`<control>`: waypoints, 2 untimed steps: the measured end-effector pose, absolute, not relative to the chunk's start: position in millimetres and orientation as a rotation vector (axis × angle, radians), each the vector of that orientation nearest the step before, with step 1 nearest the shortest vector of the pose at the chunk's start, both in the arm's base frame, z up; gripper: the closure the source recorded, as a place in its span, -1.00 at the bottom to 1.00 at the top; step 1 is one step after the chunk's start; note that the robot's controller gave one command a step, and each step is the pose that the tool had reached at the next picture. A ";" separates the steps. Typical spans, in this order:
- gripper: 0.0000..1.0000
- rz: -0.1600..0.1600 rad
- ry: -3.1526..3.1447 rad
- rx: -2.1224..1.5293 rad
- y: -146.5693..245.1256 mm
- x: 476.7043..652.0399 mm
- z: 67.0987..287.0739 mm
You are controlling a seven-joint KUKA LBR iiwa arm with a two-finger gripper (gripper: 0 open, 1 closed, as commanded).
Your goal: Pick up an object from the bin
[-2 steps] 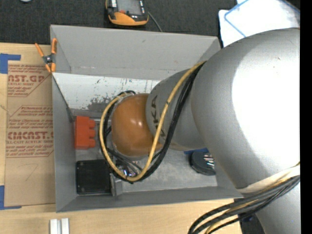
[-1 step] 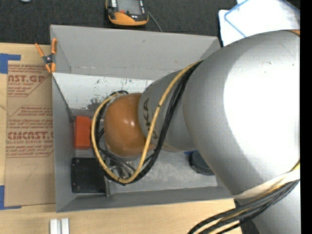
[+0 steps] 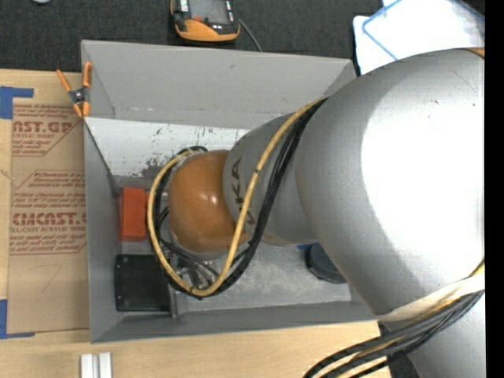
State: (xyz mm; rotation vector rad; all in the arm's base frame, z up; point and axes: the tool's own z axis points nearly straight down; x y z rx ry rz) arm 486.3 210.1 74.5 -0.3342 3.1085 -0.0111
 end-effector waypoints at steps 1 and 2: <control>1.00 -0.010 3.104 -0.332 209.7 486.8 103.6; 1.00 -0.006 3.114 -0.335 212.2 483.8 142.1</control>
Offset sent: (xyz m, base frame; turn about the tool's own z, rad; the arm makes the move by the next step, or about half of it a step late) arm -0.0008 -0.0002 0.0198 0.0016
